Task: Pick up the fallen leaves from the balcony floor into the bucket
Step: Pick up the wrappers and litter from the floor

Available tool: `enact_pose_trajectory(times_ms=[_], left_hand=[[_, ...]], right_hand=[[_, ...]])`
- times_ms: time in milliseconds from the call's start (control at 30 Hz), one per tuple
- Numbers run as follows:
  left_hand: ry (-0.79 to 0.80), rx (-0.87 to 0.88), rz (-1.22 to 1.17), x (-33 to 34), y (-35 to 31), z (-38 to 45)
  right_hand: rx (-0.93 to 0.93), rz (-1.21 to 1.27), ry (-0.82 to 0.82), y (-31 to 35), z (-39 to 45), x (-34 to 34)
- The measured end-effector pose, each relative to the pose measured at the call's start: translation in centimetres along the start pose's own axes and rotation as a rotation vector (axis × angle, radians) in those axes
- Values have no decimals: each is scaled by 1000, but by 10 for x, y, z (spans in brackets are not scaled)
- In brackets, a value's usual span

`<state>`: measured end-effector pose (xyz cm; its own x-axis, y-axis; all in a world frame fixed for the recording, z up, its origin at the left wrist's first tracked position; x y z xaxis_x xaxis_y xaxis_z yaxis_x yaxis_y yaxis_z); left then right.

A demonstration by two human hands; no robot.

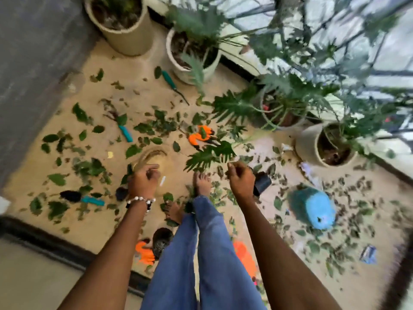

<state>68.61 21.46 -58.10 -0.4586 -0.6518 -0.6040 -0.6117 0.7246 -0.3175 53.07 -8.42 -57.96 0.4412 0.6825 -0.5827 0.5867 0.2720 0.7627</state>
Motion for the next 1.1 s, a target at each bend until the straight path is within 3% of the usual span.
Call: enact_pose_trajectory(times_ms=[133,333,467,600,700,933,1000,1100], left_hand=[[51,268,153,52,-74,-35],[307,521,296,184,-145,-85],[472,617,406,299,-166,-95],[573,636,516,436,-161,-64],[575,569,576,521,-146,-11],[521,227,307,631,-123,101],[503,160,261,641,-119,116],[517,103,260,641,-123,116]], right_hand=[[118,38,-169,-51,2,-50],[296,92,-354,-150,20,-107],[364,37,-384,-232,53,-124],[403,-17,-251,-354,113,-102],[390,-135,-123,-435,166,-82],[475,-370,42,-567,251,-52],[456,-369,1,-572,258,-55],[335,-335,-212,-556,253,-69]])
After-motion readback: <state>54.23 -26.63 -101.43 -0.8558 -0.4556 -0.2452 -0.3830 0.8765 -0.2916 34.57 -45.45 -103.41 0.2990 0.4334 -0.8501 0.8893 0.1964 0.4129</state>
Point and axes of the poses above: each hand's wrist, its own z-axis towards the middle knuckle, its own x-axis out of the palm, y = z × x, the point moved 9 cm from there along z, towards the middle knuckle, and after that the axes turned 15 degrees about -x, right-handed, at the moved point
